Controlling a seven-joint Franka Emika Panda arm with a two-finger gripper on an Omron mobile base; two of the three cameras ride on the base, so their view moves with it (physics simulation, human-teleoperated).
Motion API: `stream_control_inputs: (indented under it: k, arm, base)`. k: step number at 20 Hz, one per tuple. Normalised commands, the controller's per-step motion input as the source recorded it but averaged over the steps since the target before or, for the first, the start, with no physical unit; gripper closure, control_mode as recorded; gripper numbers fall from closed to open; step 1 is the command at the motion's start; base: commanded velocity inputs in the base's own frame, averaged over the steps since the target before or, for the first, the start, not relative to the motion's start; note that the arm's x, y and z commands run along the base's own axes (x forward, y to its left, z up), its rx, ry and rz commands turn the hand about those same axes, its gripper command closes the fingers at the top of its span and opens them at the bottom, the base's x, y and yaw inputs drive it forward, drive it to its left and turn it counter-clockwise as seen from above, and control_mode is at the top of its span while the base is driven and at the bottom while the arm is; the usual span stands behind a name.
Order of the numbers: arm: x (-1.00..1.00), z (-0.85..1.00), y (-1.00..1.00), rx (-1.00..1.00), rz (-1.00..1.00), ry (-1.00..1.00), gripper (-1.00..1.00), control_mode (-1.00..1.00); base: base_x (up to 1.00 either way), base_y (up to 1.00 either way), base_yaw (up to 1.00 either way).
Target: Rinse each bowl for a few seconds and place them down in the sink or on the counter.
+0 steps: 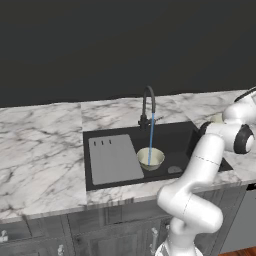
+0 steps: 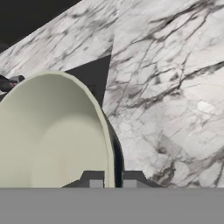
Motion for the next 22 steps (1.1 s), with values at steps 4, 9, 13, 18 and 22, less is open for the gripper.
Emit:
stream_control_inputs:
  k: [4, 9, 13, 18, 22]
  arm:
    - [-0.23, -0.13, 0.23, -0.12, 0.00, -0.14, 1.00, -1.00]
    - [-0.07, -0.11, 0.21, -0.12, -0.04, -0.06, 1.00, -1.00]
    - [0.00, -0.10, 0.14, -0.11, -0.07, -0.01, 1.00, -1.00]
    - [0.00, -0.08, -0.01, -0.07, -0.06, 0.00, 1.00, -1.00]
    - [0.00, -0.05, -0.24, -0.02, -0.06, 0.01, 1.00, -1.00]
  base:
    - [0.00, 0.00, 0.00]
    - [0.00, 0.00, 0.00]
    - [0.00, 0.00, 0.00]
    - [0.00, 0.00, 0.00]
    - [0.00, 0.00, 0.00]
